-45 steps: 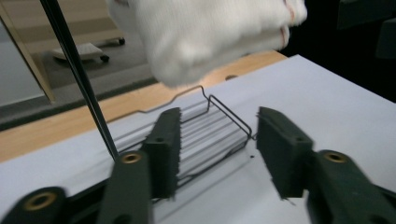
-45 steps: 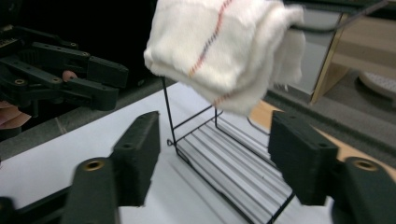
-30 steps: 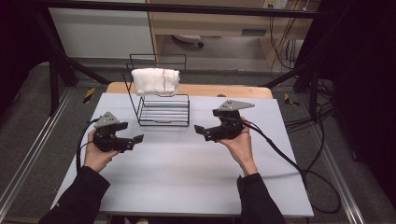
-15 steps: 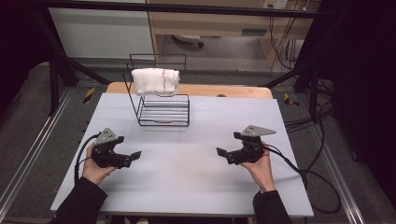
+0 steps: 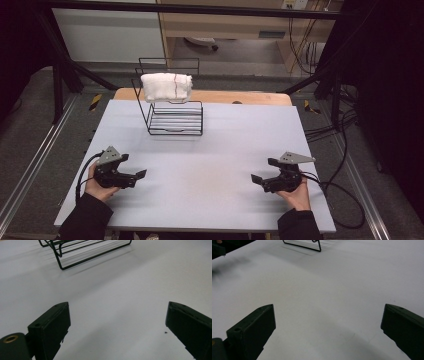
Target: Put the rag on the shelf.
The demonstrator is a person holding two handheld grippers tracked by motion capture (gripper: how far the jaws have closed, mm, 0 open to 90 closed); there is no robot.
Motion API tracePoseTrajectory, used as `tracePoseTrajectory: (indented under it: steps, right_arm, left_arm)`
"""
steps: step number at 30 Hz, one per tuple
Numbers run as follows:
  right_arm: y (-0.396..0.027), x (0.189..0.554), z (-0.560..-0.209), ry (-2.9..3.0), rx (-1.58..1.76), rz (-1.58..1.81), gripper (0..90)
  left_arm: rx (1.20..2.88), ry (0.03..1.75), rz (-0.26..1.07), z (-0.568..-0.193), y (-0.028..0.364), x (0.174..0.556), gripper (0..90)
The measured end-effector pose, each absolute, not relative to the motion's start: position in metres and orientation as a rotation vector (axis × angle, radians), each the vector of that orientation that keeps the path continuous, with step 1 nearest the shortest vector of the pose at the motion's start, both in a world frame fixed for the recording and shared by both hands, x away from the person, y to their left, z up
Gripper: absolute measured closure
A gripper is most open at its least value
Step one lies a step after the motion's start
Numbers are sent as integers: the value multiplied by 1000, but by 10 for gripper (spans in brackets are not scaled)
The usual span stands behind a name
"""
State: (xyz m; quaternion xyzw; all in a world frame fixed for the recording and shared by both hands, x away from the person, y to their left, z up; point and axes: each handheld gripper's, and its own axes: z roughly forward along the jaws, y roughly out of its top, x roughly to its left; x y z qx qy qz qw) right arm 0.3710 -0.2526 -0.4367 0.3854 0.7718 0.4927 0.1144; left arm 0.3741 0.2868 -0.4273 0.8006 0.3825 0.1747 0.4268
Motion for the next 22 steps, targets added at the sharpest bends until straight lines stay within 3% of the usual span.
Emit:
tracePoseTrajectory:
  steps: [22]
  right_arm:
    - [-270, 362, -450, 2257, 1176, 1420, 2]
  left_arm:
    - [1999, 964, 432, -435, 292, 368, 60]
